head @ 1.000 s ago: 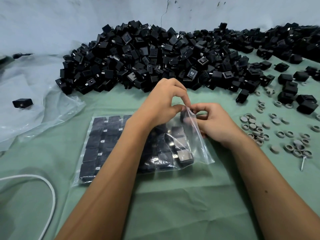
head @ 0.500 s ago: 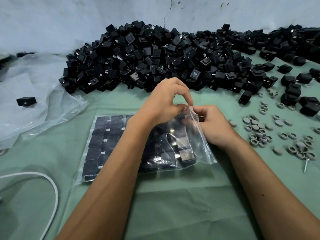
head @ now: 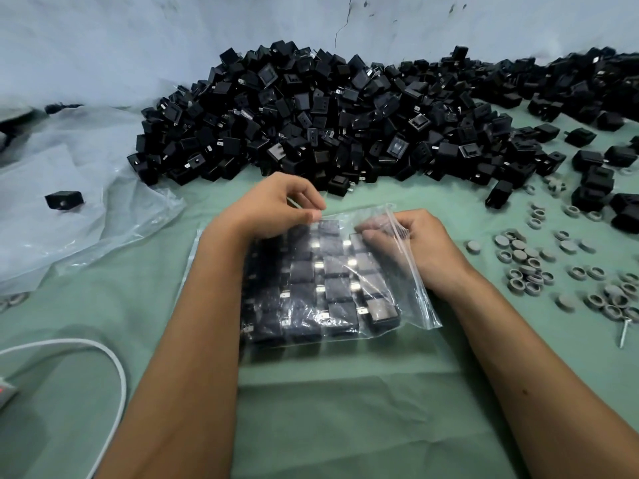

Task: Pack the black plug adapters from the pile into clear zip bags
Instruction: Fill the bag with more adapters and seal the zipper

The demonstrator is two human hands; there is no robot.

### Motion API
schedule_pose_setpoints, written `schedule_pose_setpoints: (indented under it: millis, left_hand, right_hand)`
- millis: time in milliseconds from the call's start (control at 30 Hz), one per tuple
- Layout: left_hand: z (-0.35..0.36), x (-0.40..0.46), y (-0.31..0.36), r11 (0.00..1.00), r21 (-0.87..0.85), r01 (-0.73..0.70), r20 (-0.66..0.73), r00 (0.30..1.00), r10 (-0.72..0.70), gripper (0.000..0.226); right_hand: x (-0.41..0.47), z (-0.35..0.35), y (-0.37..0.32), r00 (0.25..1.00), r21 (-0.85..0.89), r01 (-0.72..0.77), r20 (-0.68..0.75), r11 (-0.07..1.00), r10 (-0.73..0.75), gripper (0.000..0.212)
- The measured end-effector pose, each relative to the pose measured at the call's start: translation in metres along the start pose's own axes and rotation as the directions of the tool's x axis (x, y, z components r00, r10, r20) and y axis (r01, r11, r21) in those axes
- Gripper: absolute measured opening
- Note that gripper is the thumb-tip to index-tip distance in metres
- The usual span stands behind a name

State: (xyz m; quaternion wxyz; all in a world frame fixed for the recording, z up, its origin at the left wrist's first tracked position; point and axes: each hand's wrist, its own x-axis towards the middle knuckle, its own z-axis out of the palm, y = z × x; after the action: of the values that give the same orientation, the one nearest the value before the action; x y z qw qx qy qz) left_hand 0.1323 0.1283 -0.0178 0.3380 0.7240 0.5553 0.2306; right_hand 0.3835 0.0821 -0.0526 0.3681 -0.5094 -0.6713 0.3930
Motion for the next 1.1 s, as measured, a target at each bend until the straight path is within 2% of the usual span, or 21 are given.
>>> schedule_pose_setpoints:
  millis: [300,500,667,767,833,967,1033,1100]
  left_hand:
    - [0.008,0.005,-0.003,0.999,-0.020,0.036,0.036,0.999,-0.035,0.012]
    - [0.009,0.004,-0.003,0.998,-0.035,0.045,0.056,0.998,-0.043,0.013]
    - [0.008,0.005,-0.005,0.998,-0.039,0.049,0.053,0.998,-0.047,0.013]
    - [0.008,0.005,-0.006,0.998,-0.036,0.046,0.050,0.998,-0.044,0.013]
    - [0.008,0.005,-0.005,0.998,-0.035,0.047,0.045,0.998,-0.046,0.013]
    - [0.008,0.003,-0.001,0.998,-0.034,0.061,0.034,0.998,-0.060,0.014]
    - [0.008,0.001,0.001,0.997,-0.037,0.068,0.030,0.997,-0.066,0.015]
    - [0.008,0.000,0.002,0.996,-0.048,0.075,0.033,0.997,-0.074,0.016]
  right_hand:
    - [0.000,0.001,0.000,1.000,-0.056,0.015,-0.022,0.998,-0.016,0.013]
    - [0.000,0.002,0.001,0.998,-0.057,-0.017,-0.054,0.998,0.014,0.027]
    - [0.000,0.001,0.001,0.998,-0.059,-0.028,-0.061,0.998,0.025,0.023]
    - [0.000,0.001,0.001,0.990,0.055,-0.051,-0.126,0.997,0.057,0.030]
    - [0.002,0.001,0.004,0.972,0.151,-0.085,-0.203,0.985,0.115,0.019]
    - [0.013,-0.007,0.009,0.870,0.192,-0.160,-0.436,0.968,0.230,0.017]
    - [0.016,-0.011,0.003,0.834,0.159,-0.120,-0.519,0.980,0.186,0.019]
    - [0.021,-0.011,-0.010,0.847,0.061,-0.057,-0.526,0.997,0.081,0.020]
